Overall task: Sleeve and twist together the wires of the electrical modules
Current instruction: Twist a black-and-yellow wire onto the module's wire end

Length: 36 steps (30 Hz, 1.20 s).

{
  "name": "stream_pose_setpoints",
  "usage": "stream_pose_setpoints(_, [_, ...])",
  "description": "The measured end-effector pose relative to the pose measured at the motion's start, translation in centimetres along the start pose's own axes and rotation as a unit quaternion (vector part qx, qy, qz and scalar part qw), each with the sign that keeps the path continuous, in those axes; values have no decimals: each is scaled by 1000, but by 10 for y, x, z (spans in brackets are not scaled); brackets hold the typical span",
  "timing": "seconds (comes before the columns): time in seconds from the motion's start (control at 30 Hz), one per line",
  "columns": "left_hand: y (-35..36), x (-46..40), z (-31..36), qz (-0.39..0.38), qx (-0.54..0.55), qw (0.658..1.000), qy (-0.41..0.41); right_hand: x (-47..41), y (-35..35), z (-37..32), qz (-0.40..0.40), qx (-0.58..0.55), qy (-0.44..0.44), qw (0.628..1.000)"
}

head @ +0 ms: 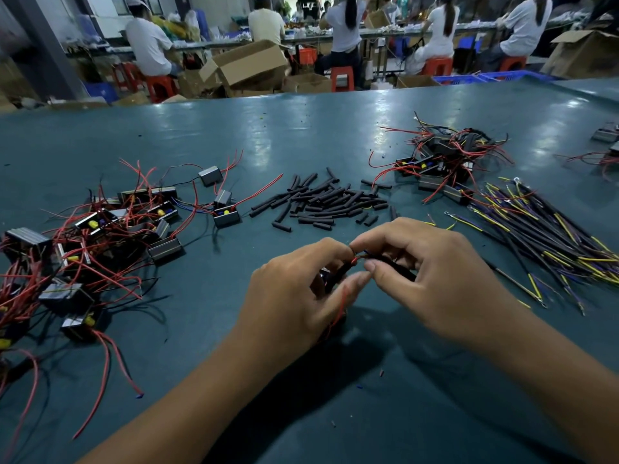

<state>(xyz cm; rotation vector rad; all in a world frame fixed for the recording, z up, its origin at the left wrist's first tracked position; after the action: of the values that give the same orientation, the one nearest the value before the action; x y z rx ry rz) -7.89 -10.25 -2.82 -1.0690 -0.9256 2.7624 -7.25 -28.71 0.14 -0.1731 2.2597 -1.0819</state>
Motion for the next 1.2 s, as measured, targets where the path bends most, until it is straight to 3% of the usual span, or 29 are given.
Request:
stream_pose_setpoints(0.13, [1,-1,4,45,-68,996,45,2,1,0,-5,-49,27,998])
stream_pose_setpoints(0.27, [2,1,6,72,-76,994,25,4,2,1,19,-67,63,996])
stream_pose_setpoints(0.57, [5,-2,7,53,99,990,-84,2,-2,-3,-9,-77,72,994])
stream_pose_setpoints(0.8, [3,-6,-3,42,0,998,42,1,-5,2,-14,-67,56,996])
stream_pose_setpoints(1.2, [1,-6,-3,81,-68,984,143,3,-4,4,38,-66,36,996])
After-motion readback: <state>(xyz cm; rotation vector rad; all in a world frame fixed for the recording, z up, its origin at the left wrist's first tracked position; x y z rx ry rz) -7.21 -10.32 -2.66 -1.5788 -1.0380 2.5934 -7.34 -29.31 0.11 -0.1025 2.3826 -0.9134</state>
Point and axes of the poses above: each hand's wrist, its own x-axis away from the middle knuckle, its own y-axis out of the palm, z = x × y, the point moved 1 cm from there along -x, towards the middle knuckle, and after that the axes turned 6 degrees about x, right-handed, at the moved point
